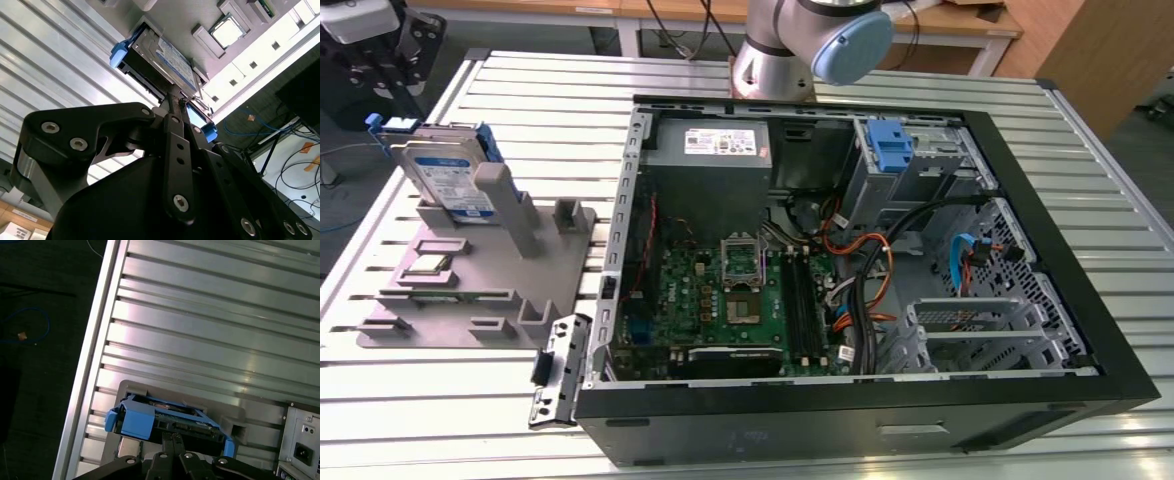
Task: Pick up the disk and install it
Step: 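Pick up the disk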
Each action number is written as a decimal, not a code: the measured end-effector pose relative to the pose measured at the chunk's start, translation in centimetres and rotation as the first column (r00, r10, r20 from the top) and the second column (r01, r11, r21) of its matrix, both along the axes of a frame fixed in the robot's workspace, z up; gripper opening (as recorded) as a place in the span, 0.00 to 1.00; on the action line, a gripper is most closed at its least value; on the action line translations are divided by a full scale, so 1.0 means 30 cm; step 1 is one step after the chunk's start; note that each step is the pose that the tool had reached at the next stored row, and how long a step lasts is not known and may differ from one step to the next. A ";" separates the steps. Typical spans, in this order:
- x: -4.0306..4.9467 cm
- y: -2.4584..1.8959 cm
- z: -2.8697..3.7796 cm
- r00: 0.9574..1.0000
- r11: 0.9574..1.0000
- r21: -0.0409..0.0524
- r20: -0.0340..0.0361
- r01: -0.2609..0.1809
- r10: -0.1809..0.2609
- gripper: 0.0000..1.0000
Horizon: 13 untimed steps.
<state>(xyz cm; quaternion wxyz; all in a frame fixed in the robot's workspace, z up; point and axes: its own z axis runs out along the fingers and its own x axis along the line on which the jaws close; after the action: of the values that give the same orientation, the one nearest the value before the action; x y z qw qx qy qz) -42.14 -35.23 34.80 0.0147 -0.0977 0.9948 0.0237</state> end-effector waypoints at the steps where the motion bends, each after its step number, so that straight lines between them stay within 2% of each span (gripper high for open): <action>1: 0.000 0.000 0.000 1.000 1.000 0.000 0.000 -0.001 0.001 0.11; 13: 0.000 0.000 0.000 1.000 1.000 0.000 0.000 -0.012 0.012 0.11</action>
<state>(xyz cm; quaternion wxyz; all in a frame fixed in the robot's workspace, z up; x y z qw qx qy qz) -42.14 -35.23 34.80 0.0145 -0.1039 0.9942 0.0238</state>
